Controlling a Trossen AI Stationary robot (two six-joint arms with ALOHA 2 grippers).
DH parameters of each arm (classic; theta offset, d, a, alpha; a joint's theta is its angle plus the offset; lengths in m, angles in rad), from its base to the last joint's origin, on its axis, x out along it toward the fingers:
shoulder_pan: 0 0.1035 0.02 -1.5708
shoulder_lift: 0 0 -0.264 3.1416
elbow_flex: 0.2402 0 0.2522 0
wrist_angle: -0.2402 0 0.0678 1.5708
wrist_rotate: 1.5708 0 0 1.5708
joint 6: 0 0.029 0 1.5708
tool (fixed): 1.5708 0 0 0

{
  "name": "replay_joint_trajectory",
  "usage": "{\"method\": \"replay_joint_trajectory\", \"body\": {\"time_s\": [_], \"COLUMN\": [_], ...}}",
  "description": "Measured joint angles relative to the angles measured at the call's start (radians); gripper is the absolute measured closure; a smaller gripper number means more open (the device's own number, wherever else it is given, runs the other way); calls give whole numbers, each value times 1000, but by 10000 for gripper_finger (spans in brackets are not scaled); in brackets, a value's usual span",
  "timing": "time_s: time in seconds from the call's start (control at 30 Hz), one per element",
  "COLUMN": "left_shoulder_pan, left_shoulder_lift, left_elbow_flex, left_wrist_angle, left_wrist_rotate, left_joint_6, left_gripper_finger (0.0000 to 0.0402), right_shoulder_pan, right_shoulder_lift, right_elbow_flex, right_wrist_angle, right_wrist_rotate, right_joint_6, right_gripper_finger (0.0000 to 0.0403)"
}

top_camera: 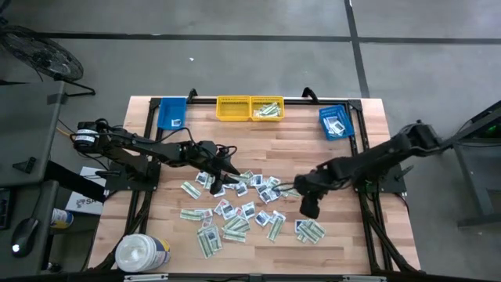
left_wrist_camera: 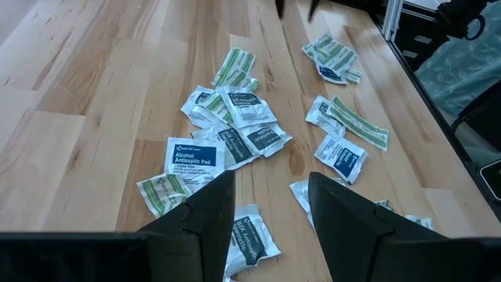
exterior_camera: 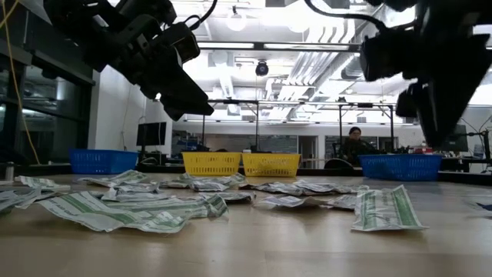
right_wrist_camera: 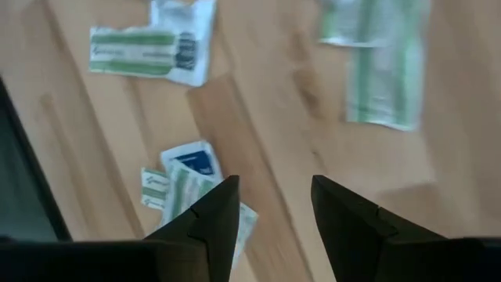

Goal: Pick & Place First Aid Supplies
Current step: Put the blue alcohol pad into the left blue bin

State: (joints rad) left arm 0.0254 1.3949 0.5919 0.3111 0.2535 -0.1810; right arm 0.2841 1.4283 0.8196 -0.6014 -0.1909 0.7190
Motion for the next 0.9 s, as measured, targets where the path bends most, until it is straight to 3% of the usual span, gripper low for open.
{"method": "replay_joint_trajectory", "body": {"time_s": [0.5,0.9], "left_shoulder_pan": [0,0], "left_shoulder_lift": [0,0], "left_elbow_flex": [0,0], "left_wrist_angle": [-1,-4], "left_wrist_rotate": [0,0], "left_joint_6": [0,-7], "left_gripper_finger": [239,239], "right_shoulder_pan": [74,108], "right_shoulder_lift": [177,196], "right_elbow_flex": [0,0], "right_wrist_angle": [189,267], "right_wrist_rotate": [-34,-51], "right_joint_6": [-47,-22], "right_gripper_finger": [250,250]}}
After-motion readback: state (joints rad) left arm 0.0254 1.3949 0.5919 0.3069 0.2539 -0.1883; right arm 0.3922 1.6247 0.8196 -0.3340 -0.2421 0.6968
